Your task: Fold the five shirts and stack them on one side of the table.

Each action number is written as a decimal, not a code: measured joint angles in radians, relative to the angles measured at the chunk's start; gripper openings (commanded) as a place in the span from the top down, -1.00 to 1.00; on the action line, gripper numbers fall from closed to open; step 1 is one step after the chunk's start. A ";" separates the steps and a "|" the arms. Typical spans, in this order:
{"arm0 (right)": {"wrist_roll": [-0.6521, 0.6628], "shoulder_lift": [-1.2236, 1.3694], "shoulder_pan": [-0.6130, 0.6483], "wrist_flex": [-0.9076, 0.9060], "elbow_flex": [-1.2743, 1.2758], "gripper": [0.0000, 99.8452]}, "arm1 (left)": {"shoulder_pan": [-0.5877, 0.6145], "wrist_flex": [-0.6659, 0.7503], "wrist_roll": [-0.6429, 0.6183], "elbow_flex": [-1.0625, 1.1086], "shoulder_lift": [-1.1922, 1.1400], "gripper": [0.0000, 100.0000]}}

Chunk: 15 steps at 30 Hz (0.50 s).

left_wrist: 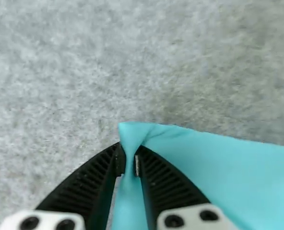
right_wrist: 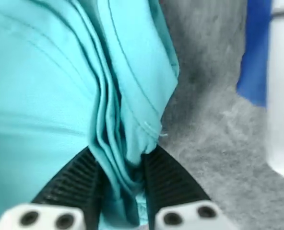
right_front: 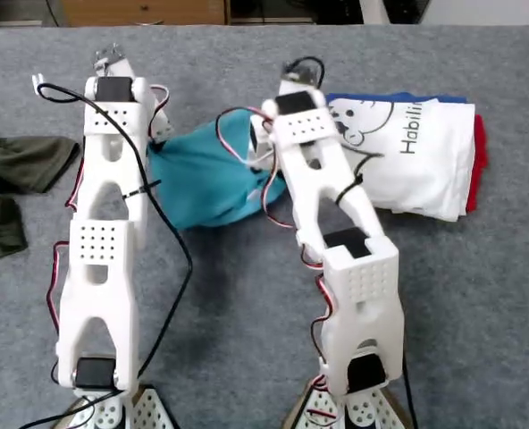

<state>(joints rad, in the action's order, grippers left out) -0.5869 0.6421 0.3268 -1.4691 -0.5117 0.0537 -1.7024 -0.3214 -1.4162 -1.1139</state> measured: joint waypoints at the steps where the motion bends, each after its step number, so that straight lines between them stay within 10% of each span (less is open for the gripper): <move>1: 0.006 0.000 -0.002 -0.014 -0.028 1.00 | -0.008 -0.006 0.000 -0.018 0.000 0.96; 15: 0.146 0.002 -0.143 -0.282 -0.450 1.00 | -0.137 0.037 -0.008 -0.213 0.006 0.96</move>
<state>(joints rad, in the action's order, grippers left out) -0.4411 0.6437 0.1841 -1.7515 -0.9613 -0.0829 -1.6655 -0.3291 -1.6295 -1.1078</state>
